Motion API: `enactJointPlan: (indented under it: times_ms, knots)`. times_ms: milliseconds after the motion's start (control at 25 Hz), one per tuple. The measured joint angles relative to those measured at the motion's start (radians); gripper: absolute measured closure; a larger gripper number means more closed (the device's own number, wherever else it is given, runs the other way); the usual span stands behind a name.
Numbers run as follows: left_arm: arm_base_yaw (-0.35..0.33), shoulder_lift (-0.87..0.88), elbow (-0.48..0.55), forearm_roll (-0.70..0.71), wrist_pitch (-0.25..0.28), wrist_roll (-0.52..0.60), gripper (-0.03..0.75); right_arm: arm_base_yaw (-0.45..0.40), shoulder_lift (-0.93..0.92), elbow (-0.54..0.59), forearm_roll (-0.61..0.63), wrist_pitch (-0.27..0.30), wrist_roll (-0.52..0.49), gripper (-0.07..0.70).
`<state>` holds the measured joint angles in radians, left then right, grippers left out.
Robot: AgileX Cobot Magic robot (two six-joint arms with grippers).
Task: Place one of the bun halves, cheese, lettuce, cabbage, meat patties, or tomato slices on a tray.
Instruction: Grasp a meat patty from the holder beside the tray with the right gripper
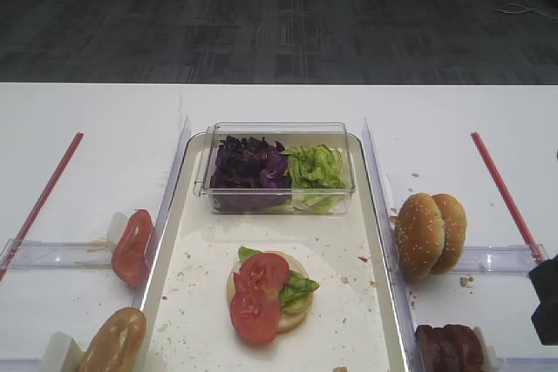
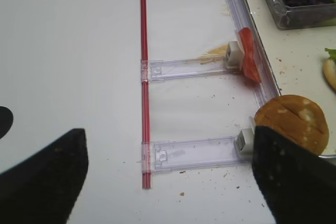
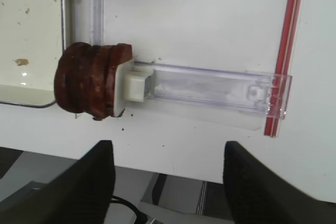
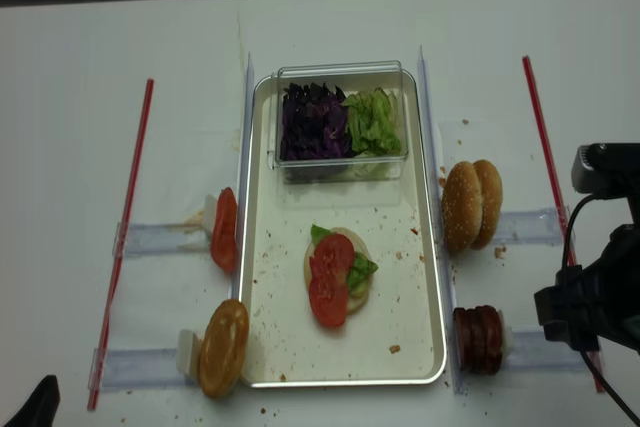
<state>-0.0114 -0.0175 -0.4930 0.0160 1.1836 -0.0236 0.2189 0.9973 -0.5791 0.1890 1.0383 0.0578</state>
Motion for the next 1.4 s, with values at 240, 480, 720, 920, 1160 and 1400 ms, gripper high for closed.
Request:
enactJointPlan:
  times_ms: [240,480,720,920,1160,1400]
  knots:
    - [0.0,0.0,0.0,0.0,0.0,0.0,0.099,0.125,0.119,-0.049,-0.006,0.016,0.064,0.144]
    - [0.0,0.0,0.0,0.0,0.0,0.0,0.099,0.267,0.252,-0.102,-0.008,-0.017,0.136,0.144]
    - [0.0,0.0,0.0,0.0,0.0,0.0,0.099,0.384,0.348,-0.181,-0.012,-0.046,0.235,0.145]
    - [0.0,0.0,0.002,0.0,0.0,0.0,0.099,0.437,0.426,-0.225,-0.012,-0.05,0.267,0.145]
    - [0.0,0.0,0.002,0.0,0.0,0.0,0.099,0.44,0.454,-0.232,-0.012,-0.05,0.271,0.146]
    - [0.0,0.0,0.002,0.0,0.0,0.0,0.099,0.44,0.454,-0.234,-0.004,-0.06,0.296,0.146]
